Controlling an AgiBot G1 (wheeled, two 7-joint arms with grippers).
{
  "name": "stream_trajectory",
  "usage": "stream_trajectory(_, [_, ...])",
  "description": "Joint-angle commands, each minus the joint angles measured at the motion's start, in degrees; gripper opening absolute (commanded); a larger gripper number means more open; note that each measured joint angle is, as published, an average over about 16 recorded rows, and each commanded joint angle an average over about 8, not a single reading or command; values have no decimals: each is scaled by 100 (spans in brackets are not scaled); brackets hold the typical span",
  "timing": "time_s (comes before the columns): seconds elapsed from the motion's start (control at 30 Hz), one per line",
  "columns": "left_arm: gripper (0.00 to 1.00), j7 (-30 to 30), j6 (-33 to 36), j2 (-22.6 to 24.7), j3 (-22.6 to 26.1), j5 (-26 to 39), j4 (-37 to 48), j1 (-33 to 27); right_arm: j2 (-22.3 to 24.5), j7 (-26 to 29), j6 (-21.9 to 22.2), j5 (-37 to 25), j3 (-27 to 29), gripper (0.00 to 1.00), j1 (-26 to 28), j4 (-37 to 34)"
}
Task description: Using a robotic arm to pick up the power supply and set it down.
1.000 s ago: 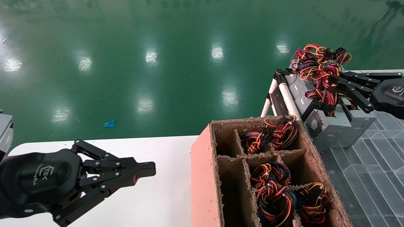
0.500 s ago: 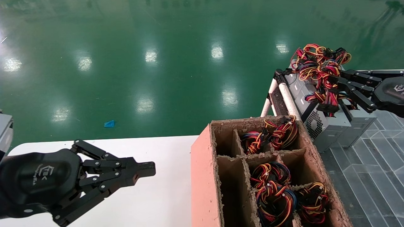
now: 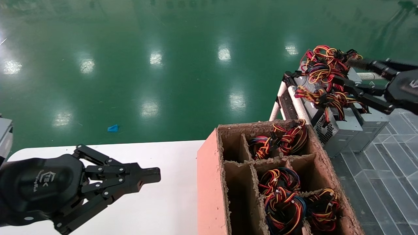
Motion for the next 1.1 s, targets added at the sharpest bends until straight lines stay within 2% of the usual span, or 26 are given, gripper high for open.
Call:
stream_trajectory(0.03, [0,0,0,0,0,0,0,0,0,-90,-98,52,30,100,33,10])
stream_trajectory(0.27, [0,0,0,0,0,0,0,0,11,-148,-234,232,26,100,-68,288])
stream_trajectory(0.73, [0,0,0,0,0,0,0,0,78,810,-135,878,-193,100,-771,1653])
stream_trajectory(0.77, [5,0,0,0,0,0,0,0,83,881,-127,926,-209,100,-824,1755])
stream_trajectory(1.0, [93,0,0,0,0,0,0,0,120,1372,-69,1260,-322,100,-1194,2469])
stream_trajectory(1.03, [100,0,0,0,1,0,0,0,125,1440,-61,1307,-338,100,-1245,2567])
stream_trajectory(1.1, [100,0,0,0,1,0,0,0,136,1581,-44,1403,-370,100,-1351,2772])
